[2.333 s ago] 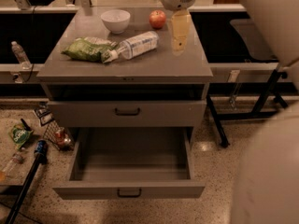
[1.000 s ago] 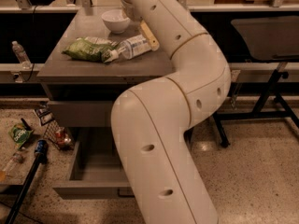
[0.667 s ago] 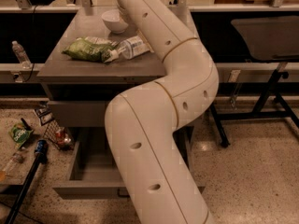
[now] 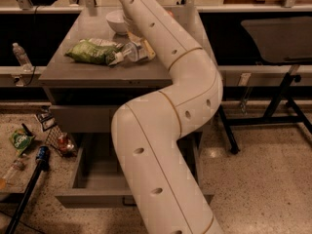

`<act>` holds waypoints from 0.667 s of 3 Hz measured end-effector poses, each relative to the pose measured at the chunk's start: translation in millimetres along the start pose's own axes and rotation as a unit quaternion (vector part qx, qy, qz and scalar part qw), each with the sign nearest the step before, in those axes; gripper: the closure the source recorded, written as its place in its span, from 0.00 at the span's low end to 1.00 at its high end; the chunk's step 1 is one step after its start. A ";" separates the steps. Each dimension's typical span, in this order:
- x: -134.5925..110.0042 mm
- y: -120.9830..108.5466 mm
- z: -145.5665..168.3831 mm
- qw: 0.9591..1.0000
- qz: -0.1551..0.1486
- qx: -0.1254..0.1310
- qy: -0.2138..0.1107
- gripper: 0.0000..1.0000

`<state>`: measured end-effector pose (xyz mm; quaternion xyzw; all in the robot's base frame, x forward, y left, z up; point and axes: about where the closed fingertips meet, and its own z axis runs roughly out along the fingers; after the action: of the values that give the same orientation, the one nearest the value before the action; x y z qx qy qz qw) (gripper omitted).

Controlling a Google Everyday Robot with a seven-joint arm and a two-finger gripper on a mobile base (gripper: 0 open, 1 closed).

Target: Place blue plastic bottle into middle drawer

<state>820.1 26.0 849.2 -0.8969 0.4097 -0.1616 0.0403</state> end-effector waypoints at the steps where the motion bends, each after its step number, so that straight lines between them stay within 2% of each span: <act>1: -4.7 1.0 -0.1 1.000 -0.001 0.007 -0.021 0.64; 2: 4.1 15.1 -33.5 0.997 0.035 0.042 -0.062 0.88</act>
Offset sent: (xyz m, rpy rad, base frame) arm -0.0558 -0.0508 0.0992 0.2757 0.1527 -0.0963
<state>800.9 15.0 878.8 -0.8878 0.4305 -0.1209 0.1091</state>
